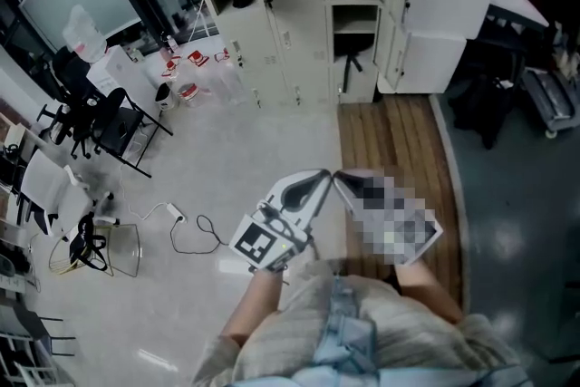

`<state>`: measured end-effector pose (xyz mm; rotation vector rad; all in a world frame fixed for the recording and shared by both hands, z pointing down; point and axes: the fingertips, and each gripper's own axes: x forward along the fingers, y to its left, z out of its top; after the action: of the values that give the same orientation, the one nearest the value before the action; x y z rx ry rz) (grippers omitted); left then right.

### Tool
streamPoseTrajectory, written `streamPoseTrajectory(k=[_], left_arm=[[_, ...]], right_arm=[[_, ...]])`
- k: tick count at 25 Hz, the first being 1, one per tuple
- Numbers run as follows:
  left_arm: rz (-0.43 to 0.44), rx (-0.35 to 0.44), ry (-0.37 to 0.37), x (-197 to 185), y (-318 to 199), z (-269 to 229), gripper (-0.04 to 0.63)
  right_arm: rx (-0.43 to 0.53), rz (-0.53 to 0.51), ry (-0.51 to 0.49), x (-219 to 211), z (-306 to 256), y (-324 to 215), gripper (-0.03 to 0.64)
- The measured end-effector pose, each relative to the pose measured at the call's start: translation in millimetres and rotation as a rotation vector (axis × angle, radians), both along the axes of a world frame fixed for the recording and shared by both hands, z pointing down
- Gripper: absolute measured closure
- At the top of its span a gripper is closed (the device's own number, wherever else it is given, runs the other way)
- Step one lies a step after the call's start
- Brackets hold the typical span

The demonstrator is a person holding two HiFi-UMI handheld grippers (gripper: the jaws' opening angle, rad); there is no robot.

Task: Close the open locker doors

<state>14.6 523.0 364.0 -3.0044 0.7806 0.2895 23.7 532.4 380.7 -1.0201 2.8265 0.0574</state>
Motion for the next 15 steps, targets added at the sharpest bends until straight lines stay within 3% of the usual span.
streamPoseTrajectory(k=[6,15], left_arm=[[-0.038,-0.007,0.008,-26,-40,9,0.592],[-0.068,-0.016,0.011,-66,-144,15,0.592]], right_arm=[[-0.022,-0.033,-0.002,-26,8,-40,0.614],[-0.031,-0.066,0.028,-65,13,-144,0.614]])
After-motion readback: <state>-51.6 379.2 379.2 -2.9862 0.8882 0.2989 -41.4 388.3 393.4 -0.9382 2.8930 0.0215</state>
